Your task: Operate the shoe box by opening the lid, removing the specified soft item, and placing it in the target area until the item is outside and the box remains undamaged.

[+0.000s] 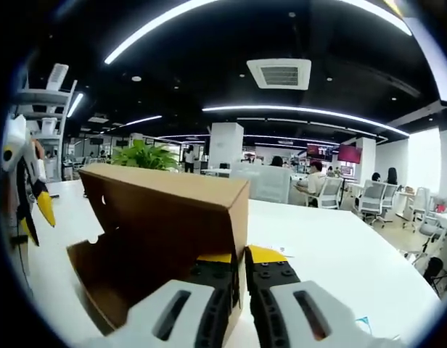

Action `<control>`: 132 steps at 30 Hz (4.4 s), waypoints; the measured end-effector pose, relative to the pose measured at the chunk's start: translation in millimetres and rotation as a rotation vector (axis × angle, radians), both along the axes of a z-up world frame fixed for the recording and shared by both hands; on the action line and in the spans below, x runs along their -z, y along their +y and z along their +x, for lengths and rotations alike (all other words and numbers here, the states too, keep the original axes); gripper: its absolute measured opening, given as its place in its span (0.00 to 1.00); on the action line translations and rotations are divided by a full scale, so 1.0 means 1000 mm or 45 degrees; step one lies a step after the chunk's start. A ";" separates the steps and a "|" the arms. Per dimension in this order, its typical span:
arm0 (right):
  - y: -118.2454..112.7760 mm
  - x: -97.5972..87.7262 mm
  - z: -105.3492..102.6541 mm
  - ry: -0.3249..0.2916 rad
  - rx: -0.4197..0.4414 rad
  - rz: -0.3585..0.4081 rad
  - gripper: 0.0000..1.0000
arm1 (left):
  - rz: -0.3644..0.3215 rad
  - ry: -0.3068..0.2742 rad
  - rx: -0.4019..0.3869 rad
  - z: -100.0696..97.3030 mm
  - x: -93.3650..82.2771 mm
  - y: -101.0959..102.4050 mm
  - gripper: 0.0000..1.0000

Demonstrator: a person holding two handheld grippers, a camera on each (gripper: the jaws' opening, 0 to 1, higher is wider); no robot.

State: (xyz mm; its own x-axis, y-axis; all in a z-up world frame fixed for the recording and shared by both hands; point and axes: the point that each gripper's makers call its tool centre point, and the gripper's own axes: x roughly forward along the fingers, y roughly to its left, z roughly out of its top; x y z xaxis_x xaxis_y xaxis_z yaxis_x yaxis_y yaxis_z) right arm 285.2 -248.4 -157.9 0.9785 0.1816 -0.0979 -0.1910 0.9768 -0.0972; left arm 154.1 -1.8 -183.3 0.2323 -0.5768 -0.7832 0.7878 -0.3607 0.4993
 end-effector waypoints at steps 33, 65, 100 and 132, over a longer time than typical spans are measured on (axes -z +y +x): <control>0.001 0.001 -0.005 -0.019 -0.028 0.027 0.04 | -0.212 -0.025 -0.338 0.106 -0.100 -0.015 0.57; -0.001 0.002 -0.007 -0.026 -0.037 0.049 0.05 | -0.066 0.008 -0.433 0.134 -0.064 -0.020 0.45; 0.000 0.003 -0.009 -0.030 -0.093 -0.104 0.08 | -0.045 0.022 -0.429 0.132 -0.053 -0.022 0.31; 0.083 -0.068 -0.068 0.071 -0.660 -1.133 0.31 | -0.039 -0.020 -0.409 0.128 -0.051 -0.020 0.31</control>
